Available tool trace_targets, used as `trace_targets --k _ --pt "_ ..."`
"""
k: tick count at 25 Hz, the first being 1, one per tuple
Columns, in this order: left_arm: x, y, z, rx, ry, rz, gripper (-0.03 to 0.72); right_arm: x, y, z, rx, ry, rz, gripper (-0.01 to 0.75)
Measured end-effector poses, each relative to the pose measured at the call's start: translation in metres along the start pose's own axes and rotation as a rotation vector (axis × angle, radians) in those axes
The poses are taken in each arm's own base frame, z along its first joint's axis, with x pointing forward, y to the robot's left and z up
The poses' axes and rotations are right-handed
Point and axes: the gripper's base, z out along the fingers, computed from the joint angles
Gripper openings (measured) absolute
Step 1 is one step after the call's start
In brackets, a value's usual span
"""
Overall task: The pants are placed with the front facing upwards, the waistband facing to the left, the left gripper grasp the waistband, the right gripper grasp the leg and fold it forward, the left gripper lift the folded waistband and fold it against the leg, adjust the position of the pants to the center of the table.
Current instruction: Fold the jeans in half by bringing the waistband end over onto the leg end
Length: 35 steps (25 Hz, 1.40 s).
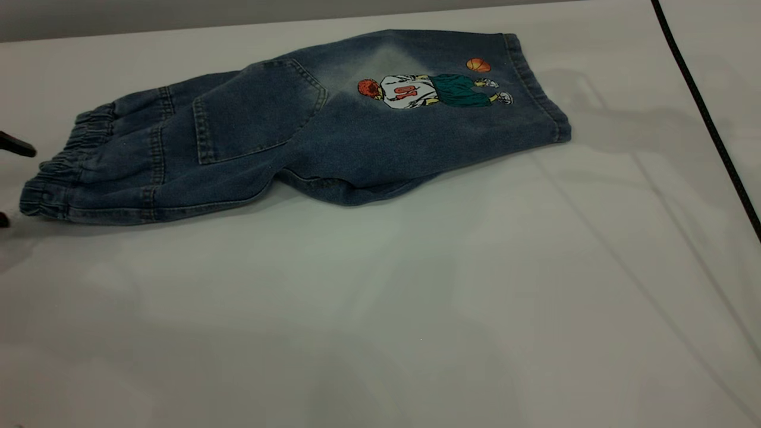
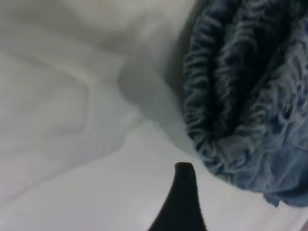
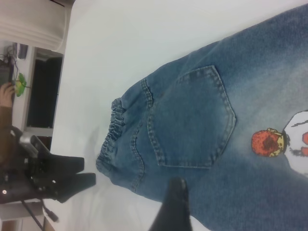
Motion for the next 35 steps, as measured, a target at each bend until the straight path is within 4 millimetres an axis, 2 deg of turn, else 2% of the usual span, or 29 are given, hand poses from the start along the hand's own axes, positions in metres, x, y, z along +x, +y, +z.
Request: trace_targets --k 3,12,20,28,30,32,35 --pt "0.001 0.009 0.008 -0.018 0.029 -0.014 0.58 0.0 0.0 0.0 -0.001 0.001 0.0 0.572" --pt "-0.006 0.01 0.01 -0.013 -0.034 -0.018 0.58 0.0 0.0 0.0 -0.002 0.002 0.001 0.572" --pt "-0.01 0.019 0.027 0.032 -0.057 -0.059 0.58 0.0 0.0 0.0 0.002 -0.002 0.001 0.57" --pt "-0.007 0.01 0.047 0.074 -0.045 -0.039 0.571 0.0 0.0 0.0 0.003 0.001 -0.002 0.561" --pt "-0.009 0.011 0.047 0.064 -0.068 -0.051 0.546 0.0 0.0 0.0 0.002 0.005 -0.003 0.561" --pt "-0.011 0.012 0.047 0.042 -0.089 -0.056 0.489 0.001 0.0 0.0 0.0 0.009 -0.005 0.561" --pt "-0.013 0.016 0.047 0.004 -0.113 -0.055 0.327 0.002 0.001 0.0 -0.01 0.02 -0.006 0.561"
